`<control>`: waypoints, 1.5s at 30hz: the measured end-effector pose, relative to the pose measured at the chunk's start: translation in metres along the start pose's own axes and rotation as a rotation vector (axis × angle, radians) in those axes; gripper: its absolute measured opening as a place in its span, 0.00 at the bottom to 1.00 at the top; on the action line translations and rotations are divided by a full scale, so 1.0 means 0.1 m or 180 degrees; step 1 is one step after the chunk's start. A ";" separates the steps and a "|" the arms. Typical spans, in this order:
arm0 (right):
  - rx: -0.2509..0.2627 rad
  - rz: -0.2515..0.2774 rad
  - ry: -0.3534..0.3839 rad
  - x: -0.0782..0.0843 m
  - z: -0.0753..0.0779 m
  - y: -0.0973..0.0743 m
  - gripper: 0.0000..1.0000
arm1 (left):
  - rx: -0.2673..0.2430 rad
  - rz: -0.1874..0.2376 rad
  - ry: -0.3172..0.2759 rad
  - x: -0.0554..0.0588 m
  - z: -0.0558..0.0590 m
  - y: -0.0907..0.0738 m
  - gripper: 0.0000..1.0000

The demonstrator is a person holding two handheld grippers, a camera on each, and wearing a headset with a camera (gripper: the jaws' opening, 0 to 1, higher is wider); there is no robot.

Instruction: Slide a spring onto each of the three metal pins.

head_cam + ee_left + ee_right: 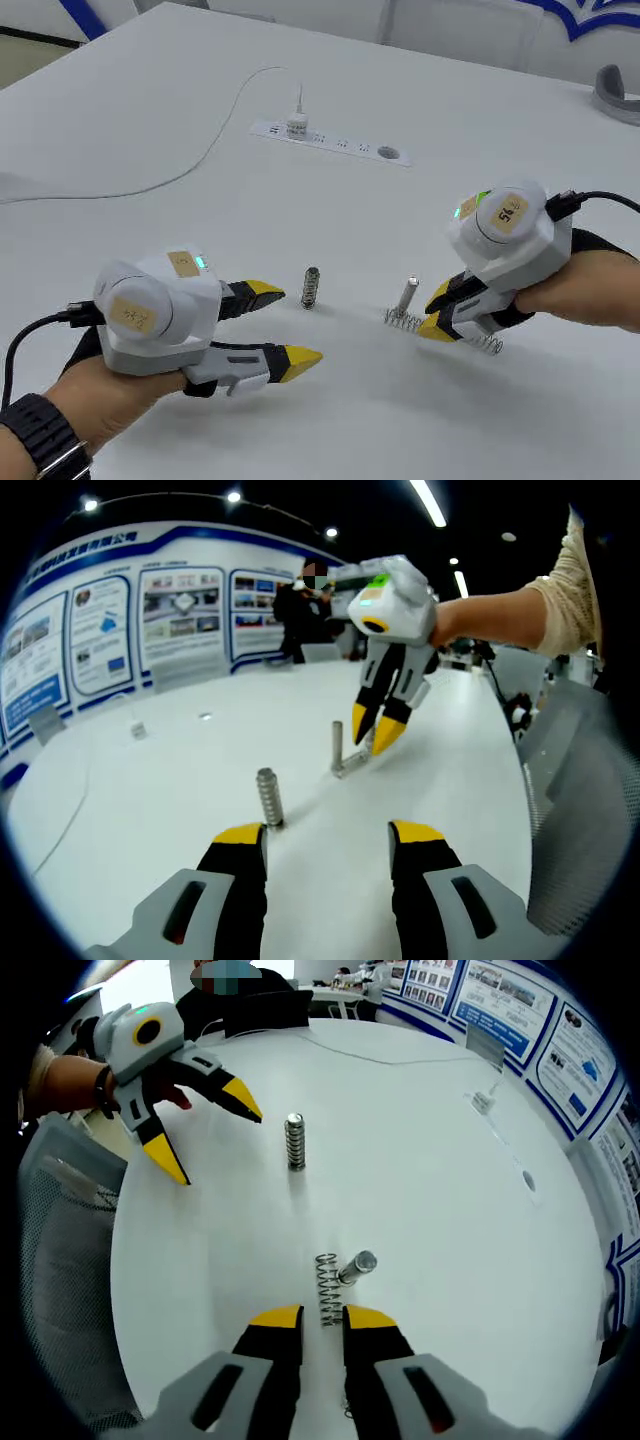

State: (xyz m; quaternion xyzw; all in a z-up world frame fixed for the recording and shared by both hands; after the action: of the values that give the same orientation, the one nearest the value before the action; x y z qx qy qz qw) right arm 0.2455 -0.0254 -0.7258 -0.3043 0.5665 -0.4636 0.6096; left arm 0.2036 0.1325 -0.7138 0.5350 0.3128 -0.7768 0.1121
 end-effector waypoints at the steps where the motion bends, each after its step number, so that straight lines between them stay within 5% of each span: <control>1: -0.0010 -0.0020 -0.0010 0.01 0.00 0.02 0.16 | 0.0002 -0.0005 -0.0003 0.01 0.00 0.00 0.49; 19: -0.0168 -0.0198 -0.0185 0.10 0.00 0.14 0.13 | 0.0061 -0.0059 -0.0001 0.04 0.06 0.02 0.45; 34: -0.0172 -0.0208 -0.0279 0.09 0.00 0.16 0.12 | 0.0111 -0.0087 0.0025 0.03 0.10 0.04 0.42; 45: -0.0230 -0.0084 -0.0361 -0.05 -0.16 0.01 0.12 | 0.0229 -0.0128 0.0094 0.02 0.22 0.12 0.39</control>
State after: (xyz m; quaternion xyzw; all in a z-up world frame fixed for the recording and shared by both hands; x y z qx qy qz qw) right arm 0.2307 -0.0176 -0.7272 -0.3593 0.5433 -0.4328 0.6232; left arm 0.1919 0.1102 -0.7147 0.5437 0.2970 -0.7816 0.0725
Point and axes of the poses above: the centre of the closed fingertips' face, and the gripper's own axes: y roughly forward along the fingers, z roughly to its right, x roughly out of its underside, the point moved 3 cm from there along -y, roughly backward along the fingers, and after that the axes turned 14 degrees about -y, right-handed, at the moved point
